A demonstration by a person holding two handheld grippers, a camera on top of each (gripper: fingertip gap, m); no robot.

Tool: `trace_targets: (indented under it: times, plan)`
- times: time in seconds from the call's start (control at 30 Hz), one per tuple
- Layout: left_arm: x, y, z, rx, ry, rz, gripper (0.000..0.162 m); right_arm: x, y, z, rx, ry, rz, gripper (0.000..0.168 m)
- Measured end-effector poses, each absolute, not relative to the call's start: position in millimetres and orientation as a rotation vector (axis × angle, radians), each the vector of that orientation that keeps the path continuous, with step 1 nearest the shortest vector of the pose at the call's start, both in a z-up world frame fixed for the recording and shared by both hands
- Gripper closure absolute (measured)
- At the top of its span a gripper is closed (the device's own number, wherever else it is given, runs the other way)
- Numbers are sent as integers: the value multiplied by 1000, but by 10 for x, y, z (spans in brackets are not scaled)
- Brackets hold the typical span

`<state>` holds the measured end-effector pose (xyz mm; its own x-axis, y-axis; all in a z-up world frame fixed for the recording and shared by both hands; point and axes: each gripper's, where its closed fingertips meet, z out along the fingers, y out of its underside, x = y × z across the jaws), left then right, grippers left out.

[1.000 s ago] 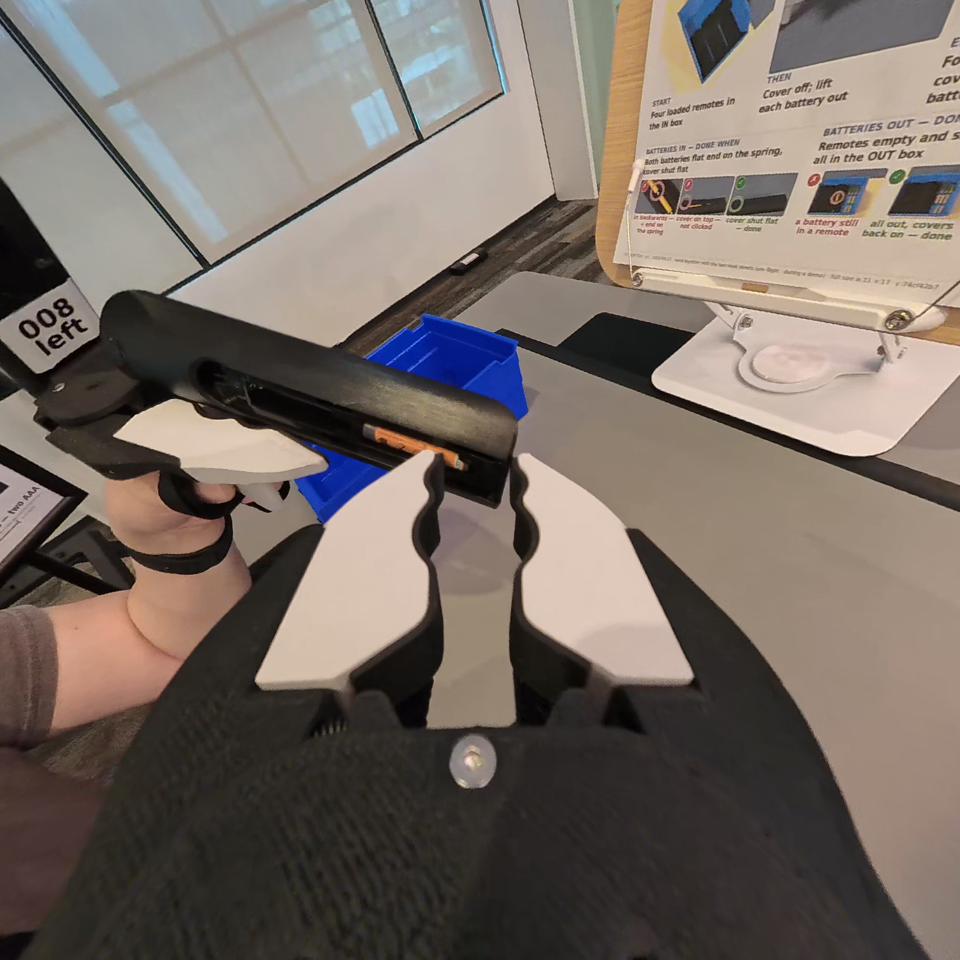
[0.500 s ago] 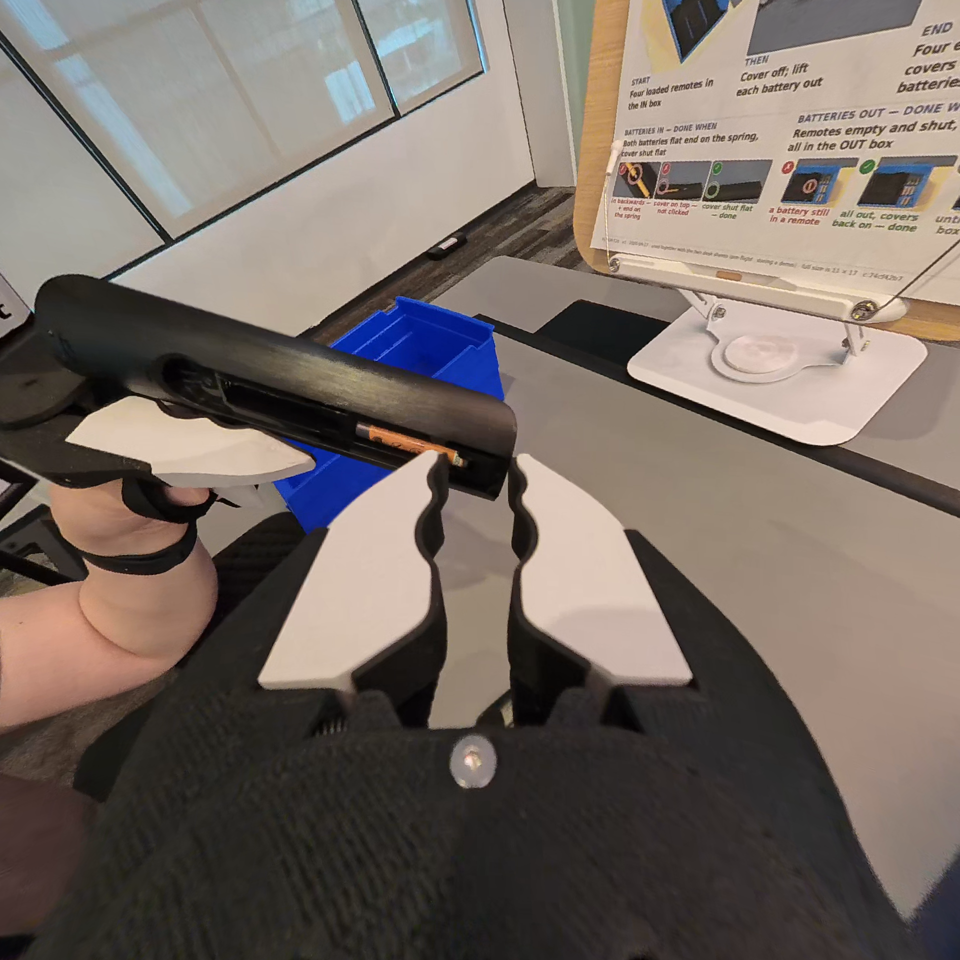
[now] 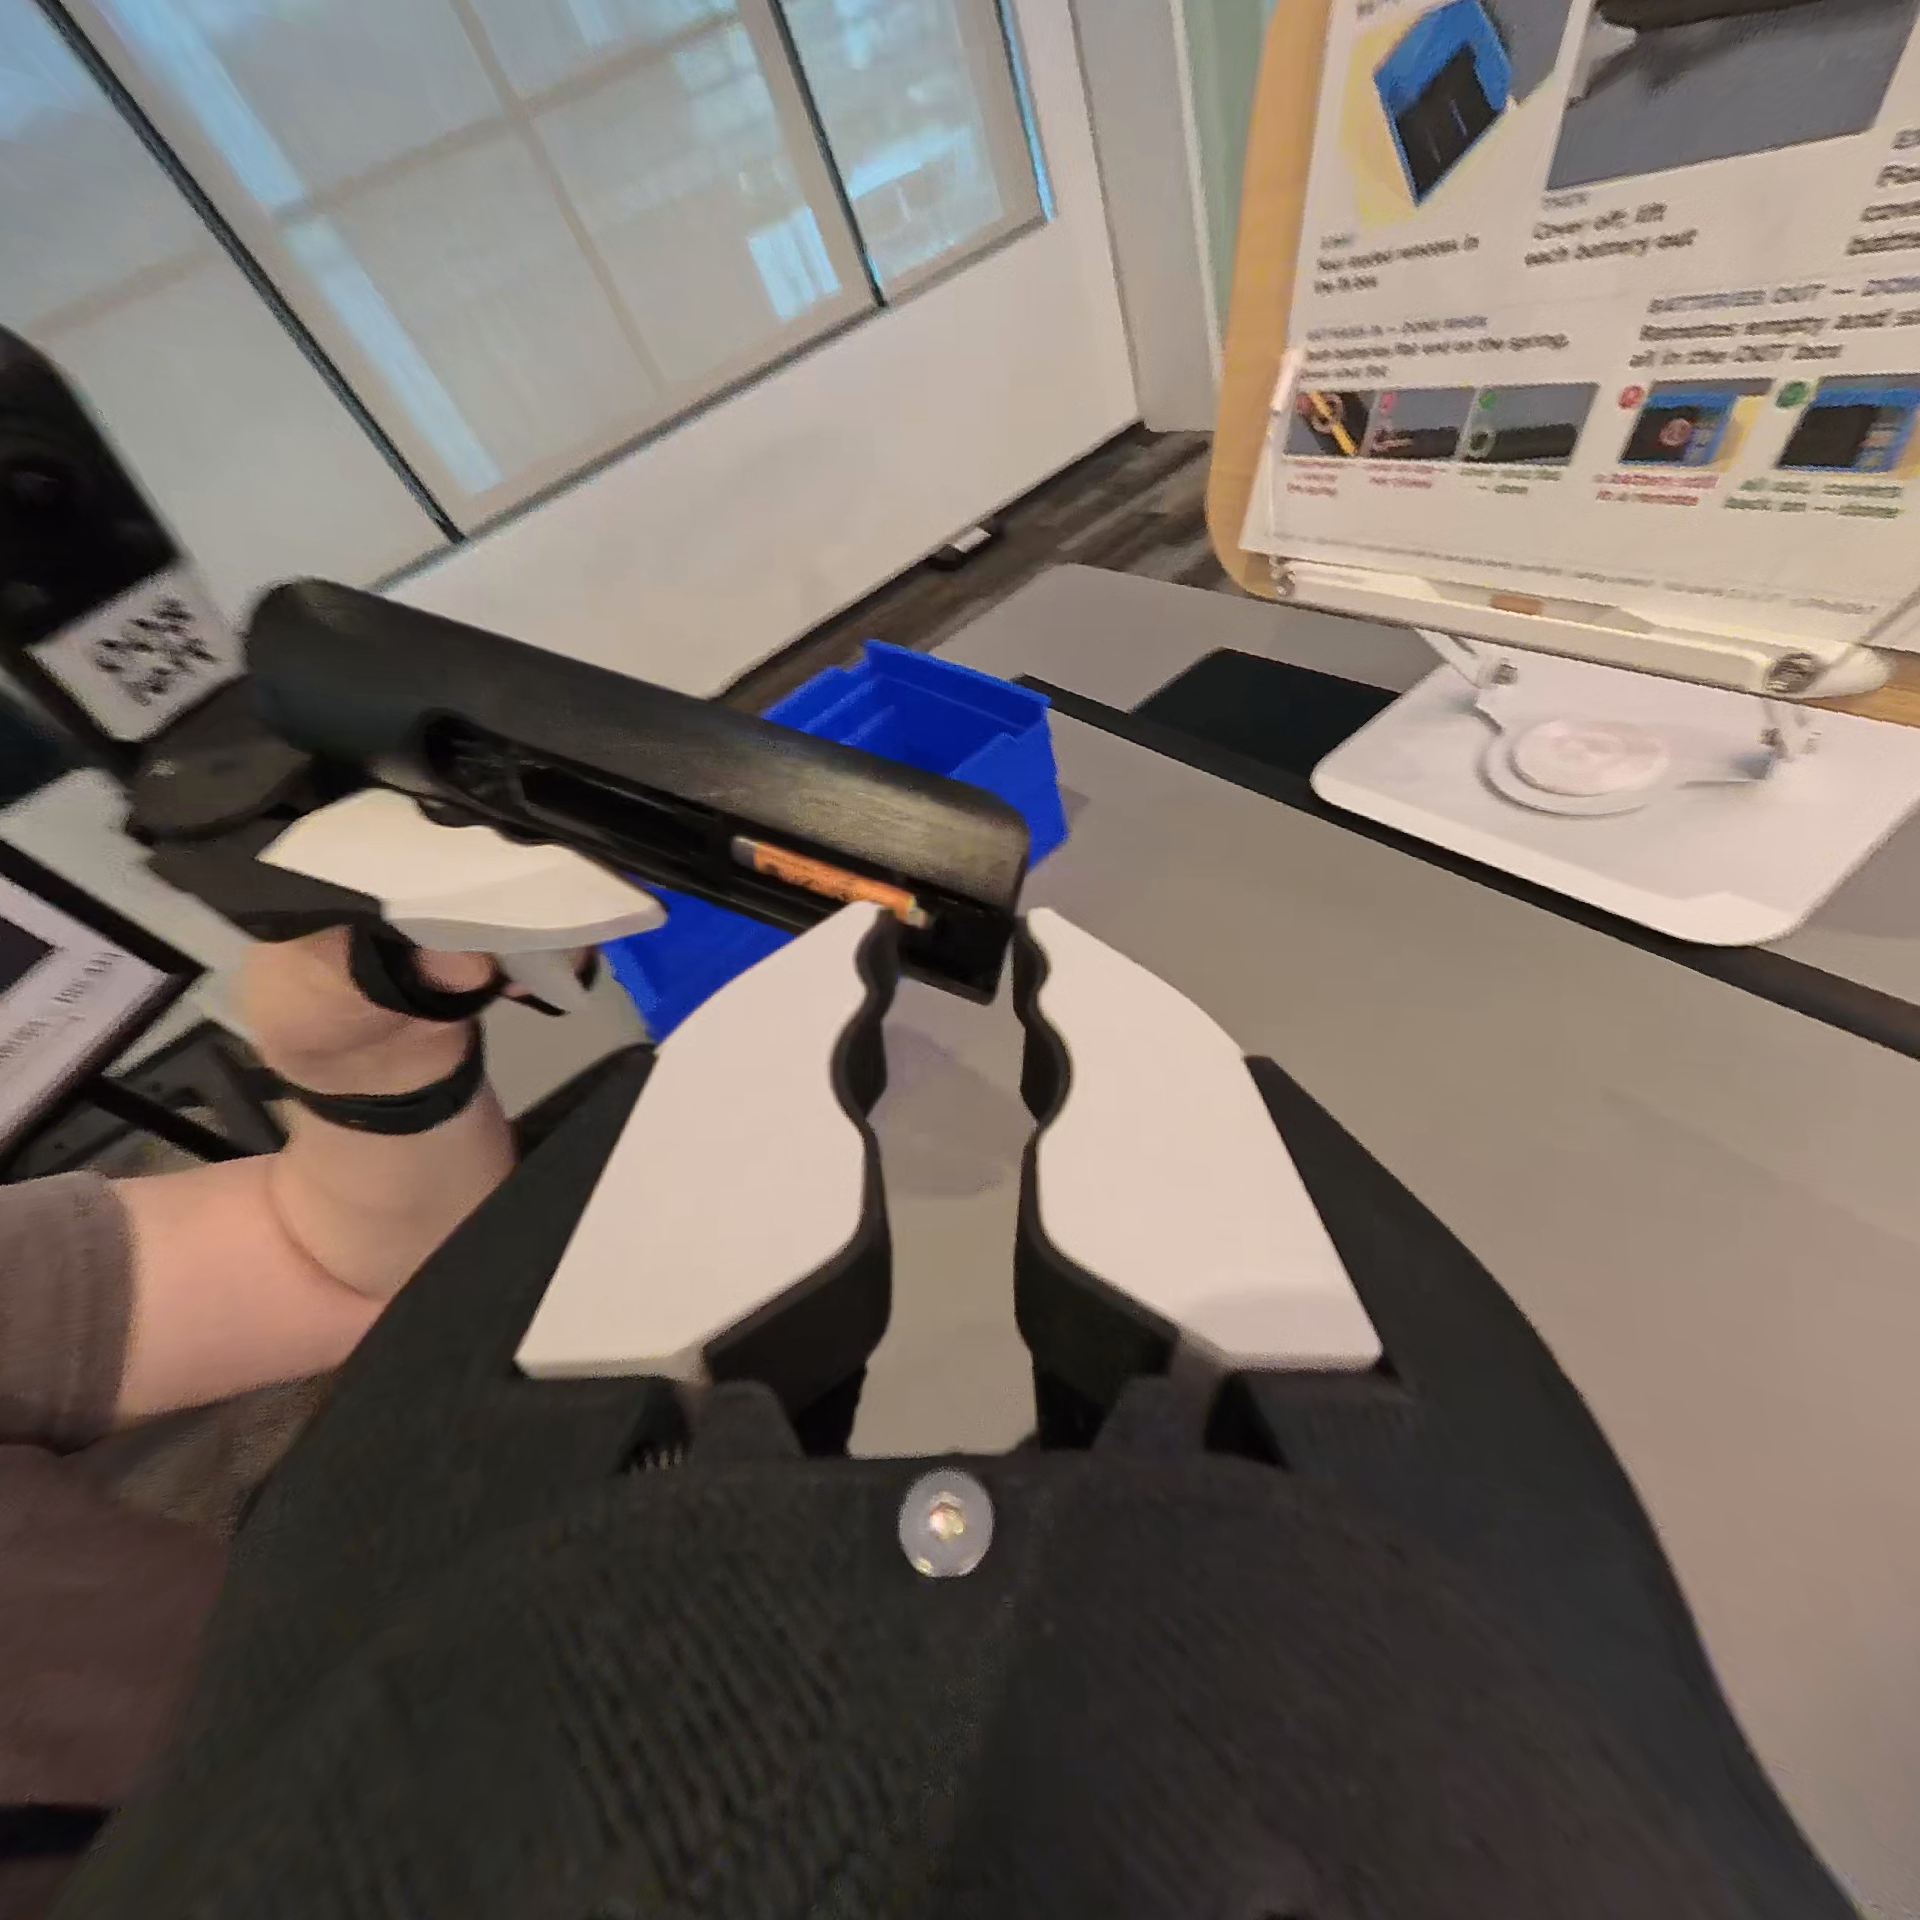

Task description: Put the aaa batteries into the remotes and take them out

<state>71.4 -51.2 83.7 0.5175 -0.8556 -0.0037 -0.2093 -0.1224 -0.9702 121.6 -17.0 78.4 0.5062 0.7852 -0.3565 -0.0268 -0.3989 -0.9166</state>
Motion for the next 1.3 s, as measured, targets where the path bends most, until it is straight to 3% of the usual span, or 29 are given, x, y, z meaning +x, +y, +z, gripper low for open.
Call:
trace_targets:
  times: [0.17,0.47,0.6,0.73,1.3]
  plan:
    - [680,-506,870,-1630,901,-729,142,1164,-186,839,-1724,-611,1078,136]
    - [754,-534,876,-1616,881,-779,142,1169,-156,861,-1699,-573,1088,137]
    - [726,-546,911,-1612,874,-813,142,1137,-207,909,-1671,-602,1127,129]
    - [725,-557,912,-1613,879,-813,142,1152,-185,894,-1674,-603,1079,138]
    - [759,-559,884,-1612,884,-751,144,1183,-187,856,-1708,-640,1028,139]
